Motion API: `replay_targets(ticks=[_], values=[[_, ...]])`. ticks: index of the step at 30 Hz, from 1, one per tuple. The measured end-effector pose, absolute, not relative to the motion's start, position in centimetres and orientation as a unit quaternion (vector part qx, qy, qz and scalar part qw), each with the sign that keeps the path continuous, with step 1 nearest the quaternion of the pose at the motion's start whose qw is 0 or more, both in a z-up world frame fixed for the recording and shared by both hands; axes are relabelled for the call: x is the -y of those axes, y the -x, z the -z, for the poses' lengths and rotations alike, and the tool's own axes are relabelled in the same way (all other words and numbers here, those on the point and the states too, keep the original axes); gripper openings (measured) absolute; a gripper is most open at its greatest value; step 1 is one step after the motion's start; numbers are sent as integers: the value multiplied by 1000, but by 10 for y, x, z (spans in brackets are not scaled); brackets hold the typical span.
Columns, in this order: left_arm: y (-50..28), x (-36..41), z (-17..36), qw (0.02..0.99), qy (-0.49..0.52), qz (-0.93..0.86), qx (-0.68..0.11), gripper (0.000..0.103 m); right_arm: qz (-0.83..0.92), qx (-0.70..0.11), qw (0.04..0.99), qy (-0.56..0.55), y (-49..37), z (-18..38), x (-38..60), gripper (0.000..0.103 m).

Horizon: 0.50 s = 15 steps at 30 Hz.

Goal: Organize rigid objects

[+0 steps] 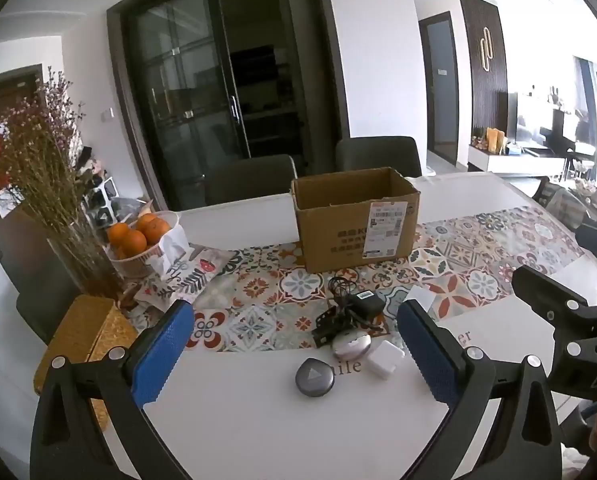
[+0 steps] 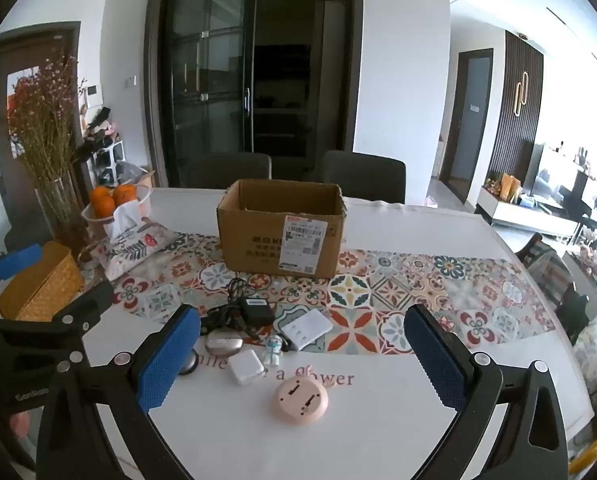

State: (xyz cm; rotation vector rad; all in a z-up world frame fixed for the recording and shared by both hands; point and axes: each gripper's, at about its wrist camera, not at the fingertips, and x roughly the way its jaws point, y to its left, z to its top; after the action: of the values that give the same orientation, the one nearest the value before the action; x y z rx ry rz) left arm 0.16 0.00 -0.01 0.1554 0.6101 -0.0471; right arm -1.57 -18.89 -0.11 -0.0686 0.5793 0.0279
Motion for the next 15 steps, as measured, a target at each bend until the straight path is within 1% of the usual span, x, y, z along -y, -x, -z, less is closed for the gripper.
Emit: replay_targets(ticks=[1, 6, 7, 15], values=[[-2, -1, 0, 950, -76, 23, -301, 103, -17, -279, 960, 21, 17, 1, 190, 102], [-4, 4, 1, 953, -76, 16, -293, 103, -13, -276, 961, 25, 23, -1, 189, 102], [-2, 4, 1, 954, -75, 15, -290, 103, -19, -287, 957, 18, 17, 1, 190, 102], [4, 1, -2, 955, -74, 20, -288, 103, -20, -288, 957, 22, 16, 4, 193, 102]])
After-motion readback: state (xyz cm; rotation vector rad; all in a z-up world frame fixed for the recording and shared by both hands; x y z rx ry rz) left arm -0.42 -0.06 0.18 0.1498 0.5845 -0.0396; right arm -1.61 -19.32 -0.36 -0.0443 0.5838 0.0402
